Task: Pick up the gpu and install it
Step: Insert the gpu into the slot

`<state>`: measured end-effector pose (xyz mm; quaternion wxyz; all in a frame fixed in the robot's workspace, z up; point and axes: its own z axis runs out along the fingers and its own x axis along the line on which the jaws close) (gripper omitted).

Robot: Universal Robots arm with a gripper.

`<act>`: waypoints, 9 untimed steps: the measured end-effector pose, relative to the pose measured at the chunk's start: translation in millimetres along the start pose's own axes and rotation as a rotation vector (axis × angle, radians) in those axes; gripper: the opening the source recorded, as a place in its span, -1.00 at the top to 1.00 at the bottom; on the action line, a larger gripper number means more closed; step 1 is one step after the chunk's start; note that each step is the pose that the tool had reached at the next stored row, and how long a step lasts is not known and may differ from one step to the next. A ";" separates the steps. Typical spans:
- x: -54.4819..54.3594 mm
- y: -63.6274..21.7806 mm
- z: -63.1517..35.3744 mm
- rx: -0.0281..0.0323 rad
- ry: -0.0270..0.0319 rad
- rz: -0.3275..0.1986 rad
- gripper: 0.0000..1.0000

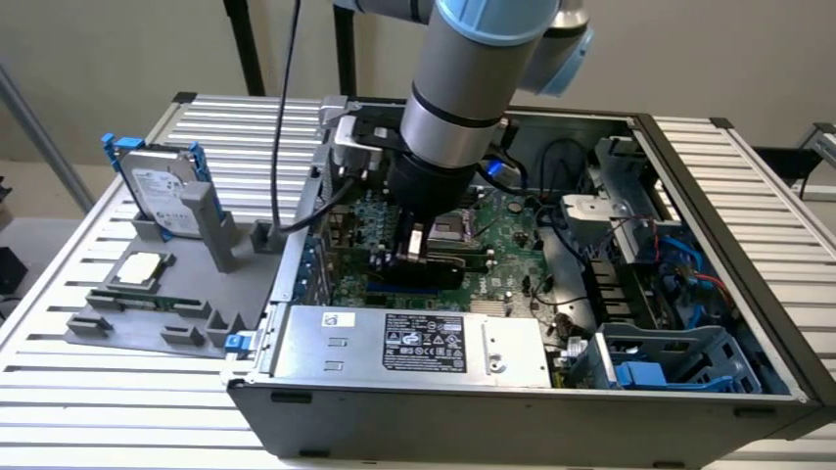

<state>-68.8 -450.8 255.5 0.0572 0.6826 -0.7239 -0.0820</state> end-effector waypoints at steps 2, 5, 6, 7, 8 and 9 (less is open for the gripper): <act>-0.1 -1.8 0.4 -0.0018 0.0001 0.000 0.47; -0.1 -3.7 1.5 -0.0040 0.0006 0.000 0.47; -0.1 -3.8 2.1 -0.0046 0.0009 0.000 0.47; -0.2 -3.9 2.8 -0.0056 0.0010 0.001 0.47; -0.3 -4.1 3.5 -0.0066 0.0010 0.000 0.47; -0.5 -4.3 4.3 -0.0076 0.0010 0.000 0.47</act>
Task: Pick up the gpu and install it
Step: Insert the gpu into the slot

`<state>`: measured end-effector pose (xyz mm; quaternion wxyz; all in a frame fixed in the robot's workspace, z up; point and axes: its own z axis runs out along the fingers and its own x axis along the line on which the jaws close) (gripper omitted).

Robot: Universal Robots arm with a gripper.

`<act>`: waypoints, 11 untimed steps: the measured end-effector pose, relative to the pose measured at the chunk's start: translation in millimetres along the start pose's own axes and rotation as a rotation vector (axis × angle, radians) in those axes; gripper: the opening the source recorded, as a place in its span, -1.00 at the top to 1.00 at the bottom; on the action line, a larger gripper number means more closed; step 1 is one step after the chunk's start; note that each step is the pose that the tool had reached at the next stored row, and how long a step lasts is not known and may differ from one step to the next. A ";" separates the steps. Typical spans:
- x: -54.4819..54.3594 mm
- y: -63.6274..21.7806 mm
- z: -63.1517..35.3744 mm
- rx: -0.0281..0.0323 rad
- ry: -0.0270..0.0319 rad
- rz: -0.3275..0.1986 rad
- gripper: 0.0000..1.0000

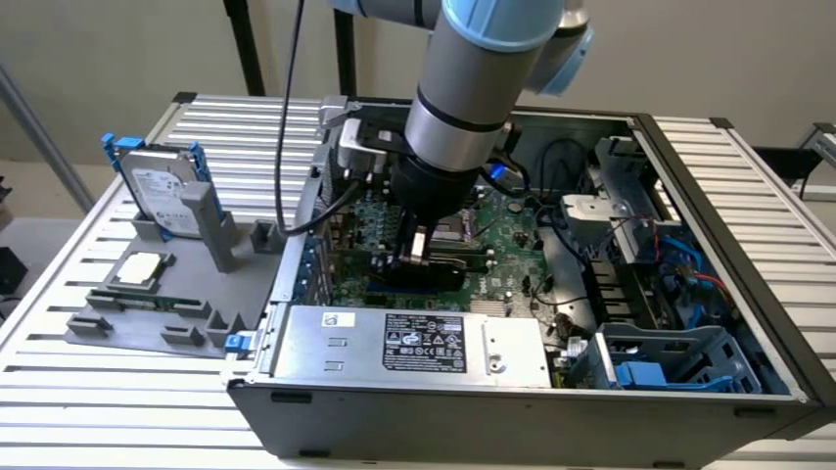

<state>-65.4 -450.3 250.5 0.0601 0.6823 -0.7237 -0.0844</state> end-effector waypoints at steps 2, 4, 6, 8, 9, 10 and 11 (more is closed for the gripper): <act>-0.7 -0.5 1.9 -0.0021 -0.0001 0.000 0.47; -1.3 -0.7 2.7 -0.0053 0.0008 0.000 0.47; -1.7 -0.7 3.3 -0.0090 0.0004 0.000 0.47; -1.8 -0.8 3.7 -0.0138 0.0003 0.000 0.47; -1.9 -0.9 3.8 -0.0161 0.0003 0.000 0.47; -1.9 -0.9 3.9 -0.0180 0.0007 0.001 0.47; -1.9 -0.9 4.1 -0.0195 0.0012 0.001 0.47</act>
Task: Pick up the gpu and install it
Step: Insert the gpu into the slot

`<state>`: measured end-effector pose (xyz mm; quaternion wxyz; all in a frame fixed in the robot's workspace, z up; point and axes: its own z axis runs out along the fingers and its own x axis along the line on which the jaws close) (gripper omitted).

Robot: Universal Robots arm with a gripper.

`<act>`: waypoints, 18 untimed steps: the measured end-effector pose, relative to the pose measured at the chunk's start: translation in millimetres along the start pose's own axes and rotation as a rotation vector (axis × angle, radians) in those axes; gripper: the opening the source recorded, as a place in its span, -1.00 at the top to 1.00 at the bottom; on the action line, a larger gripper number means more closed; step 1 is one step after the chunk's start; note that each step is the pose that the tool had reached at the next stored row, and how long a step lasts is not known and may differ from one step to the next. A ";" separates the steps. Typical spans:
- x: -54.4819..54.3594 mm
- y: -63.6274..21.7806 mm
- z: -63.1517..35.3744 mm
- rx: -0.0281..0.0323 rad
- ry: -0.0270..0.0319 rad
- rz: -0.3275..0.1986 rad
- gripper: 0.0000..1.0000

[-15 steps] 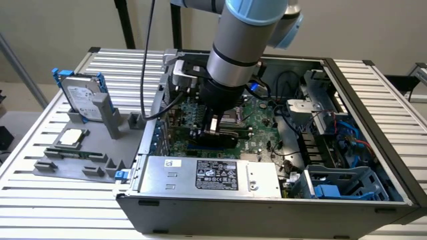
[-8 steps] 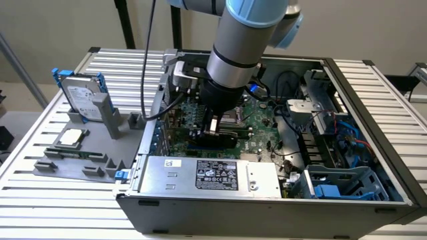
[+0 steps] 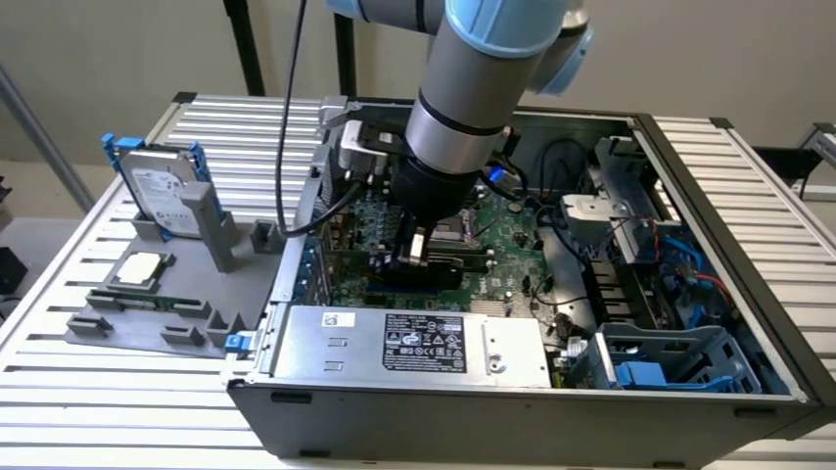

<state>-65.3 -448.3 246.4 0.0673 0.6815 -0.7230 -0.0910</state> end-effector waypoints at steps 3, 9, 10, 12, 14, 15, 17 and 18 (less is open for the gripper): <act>0.1 -0.2 1.1 -0.0018 0.0022 0.001 0.47; 0.1 -1.9 3.0 -0.0039 0.0039 0.001 0.47; 0.0 -2.2 3.3 -0.0044 0.0043 0.001 0.47; 0.1 -2.9 3.7 -0.0054 0.0048 0.001 0.47; 0.1 -3.2 3.9 -0.0055 0.0047 0.001 0.47; 0.1 -3.3 4.0 -0.0055 0.0046 0.001 0.47; 0.1 -3.2 3.8 -0.0057 0.0051 0.001 0.47; -0.1 -3.1 3.6 -0.0059 0.0055 0.001 0.47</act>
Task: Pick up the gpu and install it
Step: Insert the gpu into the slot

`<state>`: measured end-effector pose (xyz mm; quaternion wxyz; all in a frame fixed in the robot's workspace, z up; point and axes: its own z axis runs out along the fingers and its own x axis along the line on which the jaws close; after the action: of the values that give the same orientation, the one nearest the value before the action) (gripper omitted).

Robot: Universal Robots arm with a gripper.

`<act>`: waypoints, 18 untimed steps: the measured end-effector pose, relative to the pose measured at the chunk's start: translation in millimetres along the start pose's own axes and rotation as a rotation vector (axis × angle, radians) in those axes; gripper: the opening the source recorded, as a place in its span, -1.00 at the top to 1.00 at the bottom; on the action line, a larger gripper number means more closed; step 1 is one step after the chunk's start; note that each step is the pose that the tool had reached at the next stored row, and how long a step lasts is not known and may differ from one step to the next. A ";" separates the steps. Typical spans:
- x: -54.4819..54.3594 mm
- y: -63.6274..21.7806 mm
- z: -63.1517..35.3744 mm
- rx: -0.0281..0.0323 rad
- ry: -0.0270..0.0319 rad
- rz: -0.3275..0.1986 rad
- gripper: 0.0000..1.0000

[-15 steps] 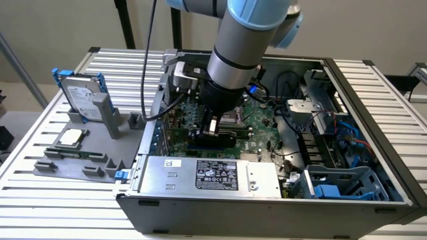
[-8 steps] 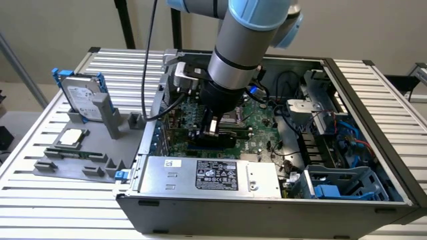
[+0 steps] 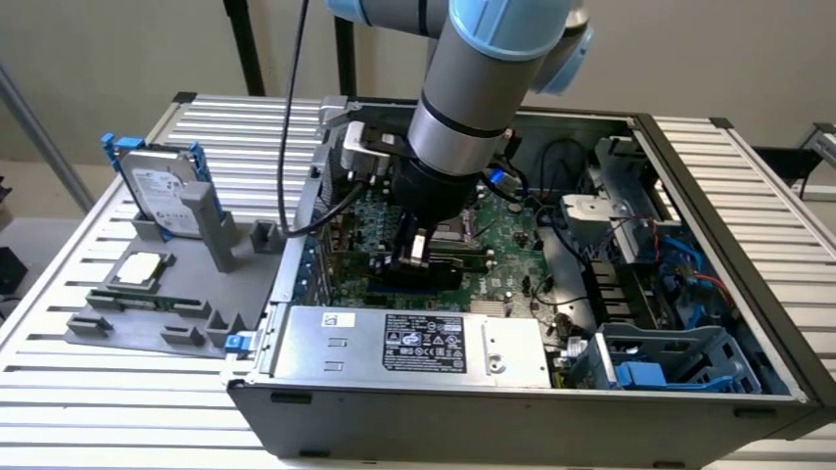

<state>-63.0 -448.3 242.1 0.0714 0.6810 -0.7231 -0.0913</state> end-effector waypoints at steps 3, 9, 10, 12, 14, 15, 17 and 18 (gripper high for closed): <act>-0.7 0.6 -0.9 -0.0006 0.0019 0.001 0.47; -4.2 0.4 -0.7 -0.0001 -0.0008 0.000 0.47; -4.3 0.4 -0.6 -0.0003 -0.0011 0.000 0.47; -4.3 0.6 -0.5 -0.0005 -0.0012 0.000 0.47; -4.3 1.0 -0.4 -0.0006 -0.0013 0.000 0.47; -4.2 1.2 -0.3 -0.0005 -0.0013 0.000 0.47; -4.1 1.8 0.0 -0.0005 -0.0011 0.000 0.47; -4.0 2.0 0.1 -0.0005 -0.0004 0.000 0.47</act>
<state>-64.8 -444.2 242.6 0.0714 0.6810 -0.7230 -0.0916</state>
